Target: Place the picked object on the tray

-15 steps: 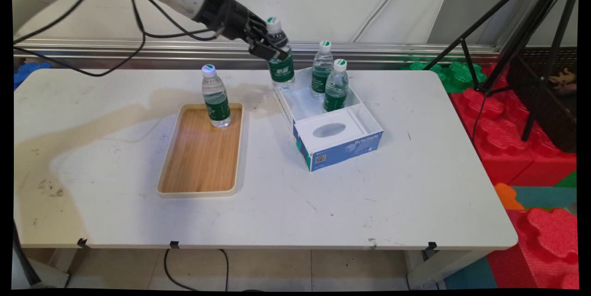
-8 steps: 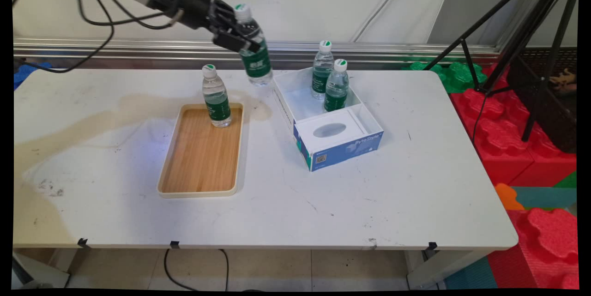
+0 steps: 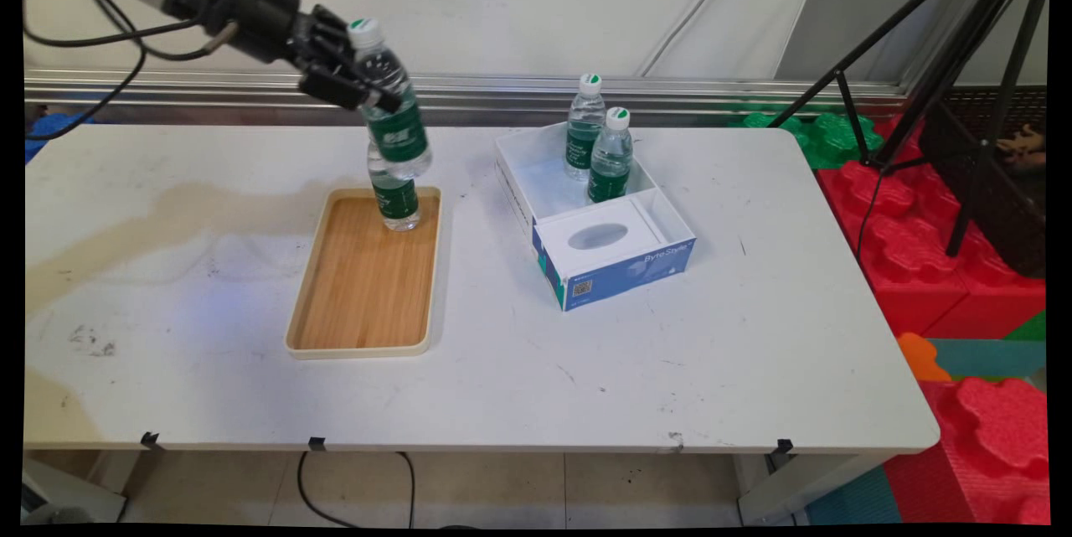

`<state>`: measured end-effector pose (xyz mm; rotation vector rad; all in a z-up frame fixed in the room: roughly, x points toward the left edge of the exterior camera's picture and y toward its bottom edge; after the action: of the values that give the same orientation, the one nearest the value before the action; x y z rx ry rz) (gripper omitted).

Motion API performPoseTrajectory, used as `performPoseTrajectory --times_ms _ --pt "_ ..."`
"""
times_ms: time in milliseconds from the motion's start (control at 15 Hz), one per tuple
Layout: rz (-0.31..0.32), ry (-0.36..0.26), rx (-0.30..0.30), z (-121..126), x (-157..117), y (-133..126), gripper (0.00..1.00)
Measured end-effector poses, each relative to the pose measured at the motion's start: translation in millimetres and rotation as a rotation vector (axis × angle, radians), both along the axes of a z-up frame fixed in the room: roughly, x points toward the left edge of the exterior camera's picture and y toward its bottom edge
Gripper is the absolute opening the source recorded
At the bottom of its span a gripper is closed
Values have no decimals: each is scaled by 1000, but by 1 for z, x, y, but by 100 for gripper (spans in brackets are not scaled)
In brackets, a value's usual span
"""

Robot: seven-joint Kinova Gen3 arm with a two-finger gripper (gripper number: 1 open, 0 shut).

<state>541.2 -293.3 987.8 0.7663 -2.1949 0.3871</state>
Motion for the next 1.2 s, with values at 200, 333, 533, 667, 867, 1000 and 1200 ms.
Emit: performPoseTrajectory --times_ms 200,333,533,667,867,1000,1200 --pt "10 -13 28 -1 13 19 0" --pt "27 -27 49 -5 25 31 0" --pt "61 -51 73 -14 42 45 0" --pt "80 -63 82 -20 52 50 0" --pt "109 -82 94 -32 68 55 0" --pt "121 -91 96 -41 76 55 0" --pt "130 -101 94 -53 87 51 0"
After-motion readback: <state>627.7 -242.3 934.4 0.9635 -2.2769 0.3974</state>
